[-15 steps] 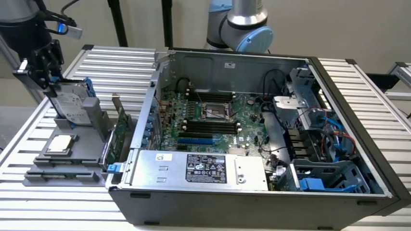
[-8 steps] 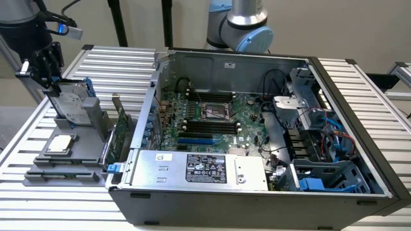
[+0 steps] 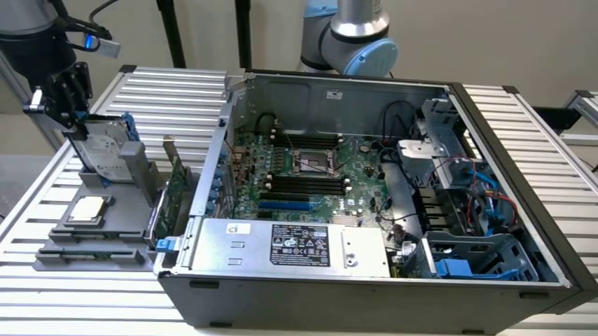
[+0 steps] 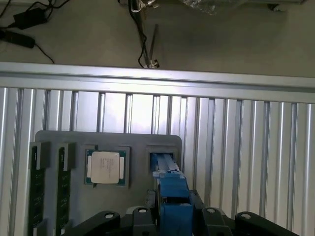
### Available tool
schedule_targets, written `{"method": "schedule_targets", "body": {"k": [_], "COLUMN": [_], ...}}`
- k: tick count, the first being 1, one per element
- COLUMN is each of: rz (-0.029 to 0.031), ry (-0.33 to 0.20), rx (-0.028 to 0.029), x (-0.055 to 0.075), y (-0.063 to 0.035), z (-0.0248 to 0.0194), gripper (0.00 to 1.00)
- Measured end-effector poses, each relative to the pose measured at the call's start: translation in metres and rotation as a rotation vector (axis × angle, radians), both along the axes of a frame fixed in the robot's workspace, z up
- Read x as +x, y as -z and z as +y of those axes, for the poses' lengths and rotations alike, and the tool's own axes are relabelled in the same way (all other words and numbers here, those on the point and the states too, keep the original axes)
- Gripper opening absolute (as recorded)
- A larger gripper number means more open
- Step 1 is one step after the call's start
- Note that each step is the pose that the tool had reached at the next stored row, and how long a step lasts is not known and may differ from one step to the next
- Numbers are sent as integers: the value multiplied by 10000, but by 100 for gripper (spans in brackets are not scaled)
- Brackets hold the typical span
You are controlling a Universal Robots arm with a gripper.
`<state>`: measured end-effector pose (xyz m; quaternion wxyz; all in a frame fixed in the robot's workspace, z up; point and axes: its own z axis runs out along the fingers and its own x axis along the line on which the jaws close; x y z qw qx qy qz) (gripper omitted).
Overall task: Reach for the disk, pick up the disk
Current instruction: 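Pick up the disk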
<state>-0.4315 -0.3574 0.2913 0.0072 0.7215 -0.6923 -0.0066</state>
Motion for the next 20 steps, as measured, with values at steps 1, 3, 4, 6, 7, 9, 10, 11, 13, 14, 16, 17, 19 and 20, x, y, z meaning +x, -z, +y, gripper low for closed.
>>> {"method": "schedule_targets", "body": {"k": [1,3,4,6,7,9,10,11,13,14,16,17,19,20], "rz": [1,1,2,1,1,0,0,0,-8,-15,-32,-43,-62,-70], "ry": [0,0,0,0,-1,0,0,0,1,0,2,4,12,13], "rx": [-1,-5,-3,-2,-2,-2,-2,-2,1,0,-1,-1,0,2], "x": [-1,-1,-2,-2,-2,-2,-2,-2,-3,-3,-6,-6,-7,-8], "y": [2,2,2,3,3,3,3,3,5,5,4,4,4,3], "z": [0,0,0,0,0,0,0,0,-3,-8,-21,-28,-38,-39], "gripper": [38,36,33,33,33,33,33,33,33,33,33,33,33,33]}}
